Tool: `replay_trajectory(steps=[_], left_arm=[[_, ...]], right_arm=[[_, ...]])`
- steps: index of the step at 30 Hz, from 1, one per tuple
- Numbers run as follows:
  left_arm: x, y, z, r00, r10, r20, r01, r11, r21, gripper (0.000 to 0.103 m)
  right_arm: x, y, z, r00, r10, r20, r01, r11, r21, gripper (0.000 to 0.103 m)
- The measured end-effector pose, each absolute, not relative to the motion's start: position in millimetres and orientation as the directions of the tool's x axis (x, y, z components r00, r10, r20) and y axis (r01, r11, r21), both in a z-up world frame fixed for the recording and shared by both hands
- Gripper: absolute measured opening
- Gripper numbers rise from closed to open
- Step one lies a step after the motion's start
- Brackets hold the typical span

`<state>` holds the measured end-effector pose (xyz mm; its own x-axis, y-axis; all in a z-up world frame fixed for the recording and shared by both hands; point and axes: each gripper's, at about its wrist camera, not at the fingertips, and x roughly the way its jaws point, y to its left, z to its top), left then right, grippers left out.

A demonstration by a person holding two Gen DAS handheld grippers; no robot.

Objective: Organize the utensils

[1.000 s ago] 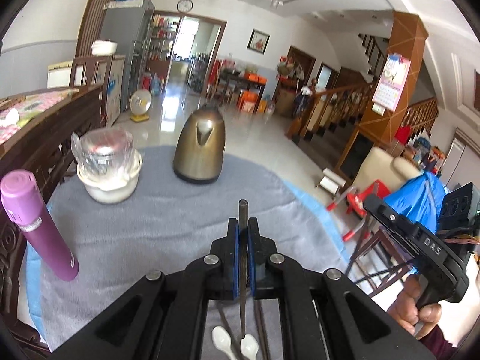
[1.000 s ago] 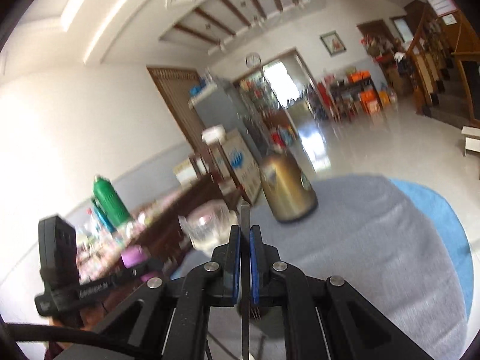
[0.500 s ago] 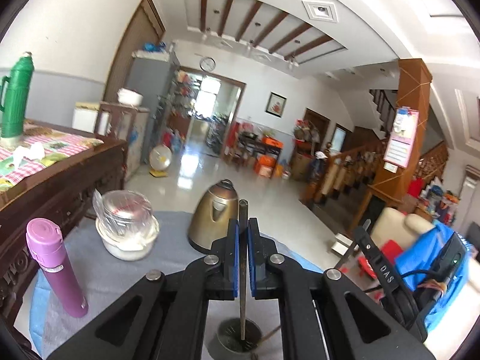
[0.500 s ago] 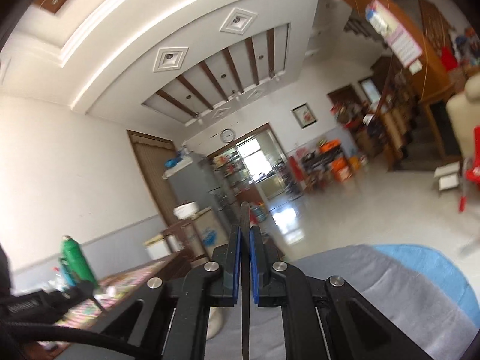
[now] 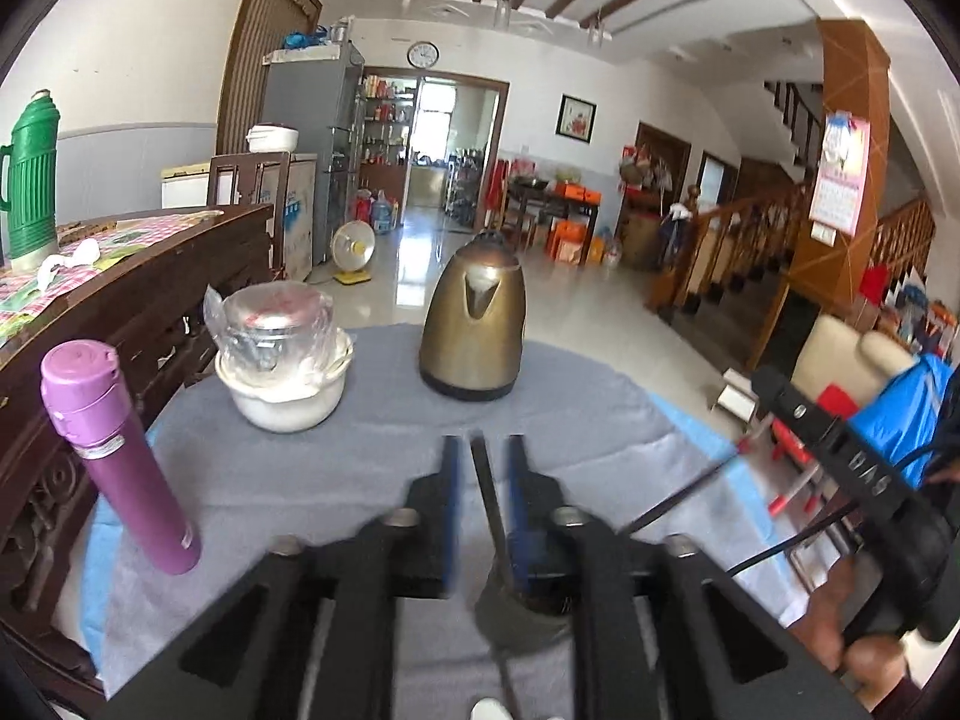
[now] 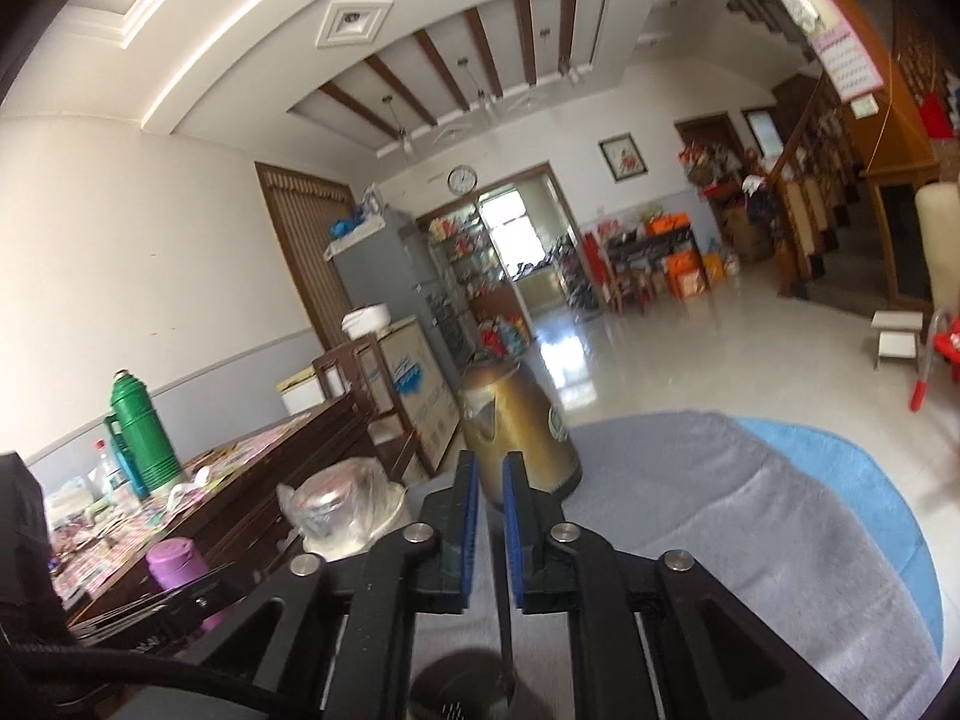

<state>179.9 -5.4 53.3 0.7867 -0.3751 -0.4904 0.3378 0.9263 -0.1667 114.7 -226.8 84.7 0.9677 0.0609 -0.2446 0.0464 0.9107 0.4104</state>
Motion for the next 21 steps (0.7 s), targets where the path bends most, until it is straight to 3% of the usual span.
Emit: replay_trajectory(steps=[1, 3, 10, 15, 21], left_arm=[[176, -2, 53, 0.788, -0.368, -0.493, 0.333, 0.929, -0.16, 0.049], [163, 5, 50, 0.804, -0.344, -0.485, 0.323, 0.937, -0.13, 0.051], [123, 23, 18, 0.781, -0.307, -0.544, 0.332, 0.942, -0.053, 0.052], [90, 25, -25, 0.741, -0.27, -0.615, 0.356, 0.934, 0.018, 0.053], [52, 23, -77, 0.637, -0.297, -0.711, 0.395, 0.918, -0.031, 0.053]], right_arm=[[110, -230, 84, 0.965, 0.073, -0.252, 0.041, 0.907, 0.42, 0.026], [98, -236, 81, 0.964, 0.088, -0.253, 0.031, 0.901, 0.432, 0.038], [39, -257, 73, 0.969, 0.071, -0.236, 0.039, 0.902, 0.431, 0.038], [17, -263, 45, 0.939, 0.063, -0.338, 0.077, 0.92, 0.385, 0.038], [-1, -273, -19, 0.87, 0.109, -0.48, 0.099, 0.917, 0.386, 0.038]])
